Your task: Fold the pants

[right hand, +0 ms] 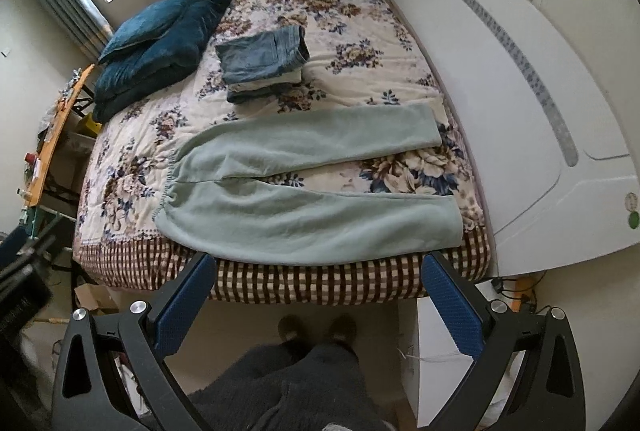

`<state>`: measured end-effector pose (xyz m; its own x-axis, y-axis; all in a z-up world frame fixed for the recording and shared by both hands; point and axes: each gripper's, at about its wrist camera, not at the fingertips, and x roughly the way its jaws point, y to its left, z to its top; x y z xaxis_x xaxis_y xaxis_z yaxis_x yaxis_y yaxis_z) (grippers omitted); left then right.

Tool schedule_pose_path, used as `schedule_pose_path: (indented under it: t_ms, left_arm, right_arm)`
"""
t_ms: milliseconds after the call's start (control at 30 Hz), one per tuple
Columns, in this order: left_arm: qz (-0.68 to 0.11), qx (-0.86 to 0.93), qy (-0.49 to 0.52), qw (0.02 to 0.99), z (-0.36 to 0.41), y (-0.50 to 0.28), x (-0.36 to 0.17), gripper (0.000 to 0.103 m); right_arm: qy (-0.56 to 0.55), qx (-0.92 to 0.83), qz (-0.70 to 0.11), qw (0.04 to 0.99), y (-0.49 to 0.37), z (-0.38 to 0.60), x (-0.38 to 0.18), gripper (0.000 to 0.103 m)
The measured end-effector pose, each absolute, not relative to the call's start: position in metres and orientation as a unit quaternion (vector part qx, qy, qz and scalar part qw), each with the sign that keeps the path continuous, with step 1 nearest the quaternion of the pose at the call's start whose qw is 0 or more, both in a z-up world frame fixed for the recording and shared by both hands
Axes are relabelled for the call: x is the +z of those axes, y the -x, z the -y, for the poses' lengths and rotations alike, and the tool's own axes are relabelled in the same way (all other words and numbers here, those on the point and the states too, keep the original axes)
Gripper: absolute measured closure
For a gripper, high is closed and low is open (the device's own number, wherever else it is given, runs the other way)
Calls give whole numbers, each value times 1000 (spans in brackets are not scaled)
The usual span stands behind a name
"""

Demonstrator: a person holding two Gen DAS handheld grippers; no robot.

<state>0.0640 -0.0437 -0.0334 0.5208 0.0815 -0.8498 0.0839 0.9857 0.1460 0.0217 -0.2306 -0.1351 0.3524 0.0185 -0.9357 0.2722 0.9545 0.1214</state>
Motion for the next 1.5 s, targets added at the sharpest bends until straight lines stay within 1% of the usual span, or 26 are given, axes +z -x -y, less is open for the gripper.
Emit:
schedule_pose_path:
  t_ms: [267,400,500,633,733,833,867,900,933,967,1000,1033,1100,1133,1200,1233,1267,1300,1333,1367,1433,1500]
  left_arm:
    - [-529,17,-103,842,47,-144,-96,0]
    - [-547,5,-125,828,51,-202,-134,0]
    - [-557,-25,-137,819,54,-255,-167,0]
    - [-564,-65,-187,802,63,-331,-224,0]
    - [-586,-101,-218,774,66,-388,-283,0]
    - [-605,-139,-238,747,68,-436,-344,2]
    - [-607,-148,-250,740,70,-453,-373,6]
    - [-608,-157,-260,734,71,-463,-392,13]
    - [-615,-172,-275,719,75,-475,-421,18]
    - [-620,-180,-285,708,77,-483,-440,27]
    - [-628,-198,-298,691,82,-496,-471,30]
    - [-629,-202,-308,685,83,-505,-489,31]
    - [-631,-211,-317,676,82,-519,-519,31]
    - [-631,-213,-321,673,81,-526,-529,31]
    - [-628,-231,-318,672,76,-537,-539,31]
    - [-629,-239,-316,669,75,-541,-541,31]
    - [-630,-250,-315,665,74,-545,-543,31]
    - [-632,-269,-312,656,74,-548,-546,31]
    - [-632,-283,-315,649,74,-549,-547,31]
    - [-631,-295,-321,641,75,-551,-548,31]
    - [-637,-324,-321,622,75,-554,-545,31]
    - [-634,-350,-331,605,80,-555,-539,31]
  right_arm:
    - [-136,-86,-604,781,-109,250,-203,0]
    - [-148,-92,-626,760,-164,256,-243,0]
    - [-115,-100,-643,751,-216,257,-281,0]
    - [-35,-81,-669,738,-304,245,-351,0]
    - [5,-44,-685,727,-373,237,-412,0]
    - [60,6,-699,712,-444,225,-480,0]
    - [78,21,-702,707,-462,219,-501,0]
    - [98,43,-705,701,-486,214,-527,0]
    - [116,62,-707,695,-506,208,-552,0]
    - [135,85,-708,688,-527,201,-582,0]
    - [149,98,-707,684,-541,196,-601,0]
    - [162,114,-705,680,-555,191,-625,0]
    - [187,136,-708,667,-584,184,-673,4]
    - [192,147,-708,663,-591,181,-688,7]
    - [214,161,-705,656,-610,179,-719,16]
    - [212,175,-708,651,-618,179,-732,28]
    - [199,190,-715,642,-623,179,-741,42]
    - [179,207,-723,634,-626,179,-748,48]
    - [173,224,-719,635,-626,179,-749,63]
    - [177,235,-709,640,-623,178,-746,81]
    - [175,249,-684,663,-614,182,-730,88]
    - [148,262,-661,687,-606,190,-710,89]
